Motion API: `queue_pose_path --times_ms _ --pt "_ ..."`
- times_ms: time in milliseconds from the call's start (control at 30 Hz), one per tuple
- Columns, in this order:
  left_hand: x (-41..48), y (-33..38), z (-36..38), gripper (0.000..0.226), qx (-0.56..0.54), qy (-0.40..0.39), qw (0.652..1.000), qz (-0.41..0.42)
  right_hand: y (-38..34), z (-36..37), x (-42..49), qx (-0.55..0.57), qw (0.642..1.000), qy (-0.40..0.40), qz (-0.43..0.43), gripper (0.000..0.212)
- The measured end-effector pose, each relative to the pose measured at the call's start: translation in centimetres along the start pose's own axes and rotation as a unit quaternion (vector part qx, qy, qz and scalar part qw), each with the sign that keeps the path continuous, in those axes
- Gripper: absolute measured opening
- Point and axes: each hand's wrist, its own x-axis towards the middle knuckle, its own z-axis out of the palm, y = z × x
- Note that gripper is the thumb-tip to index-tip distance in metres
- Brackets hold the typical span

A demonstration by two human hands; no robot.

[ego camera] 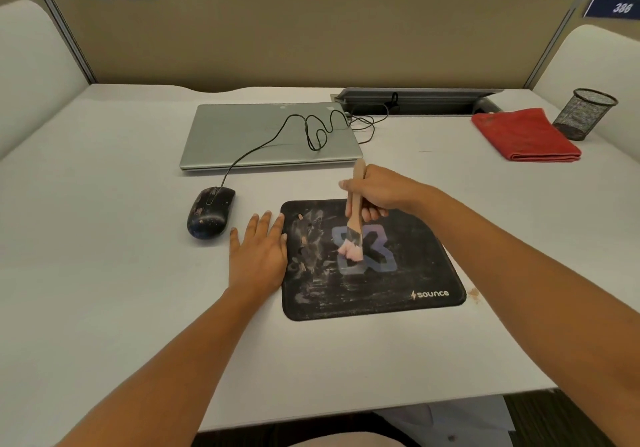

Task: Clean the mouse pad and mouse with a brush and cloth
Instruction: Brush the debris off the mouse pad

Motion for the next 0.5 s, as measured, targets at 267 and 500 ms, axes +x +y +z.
queue_pose_path --times_ms 267,500 --pt "0.0 0.0 0.0 0.050 -0.010 0.005 1.000 0.004 1.1 3.2 0.0 0.084 0.981 0.175 -0.006 0.044" --pt "-0.2 0.1 -0.2 0.050 -0.010 0.006 1.000 0.005 0.4 2.8 -2.8 0.047 0.998 -0.039 0.031 0.046"
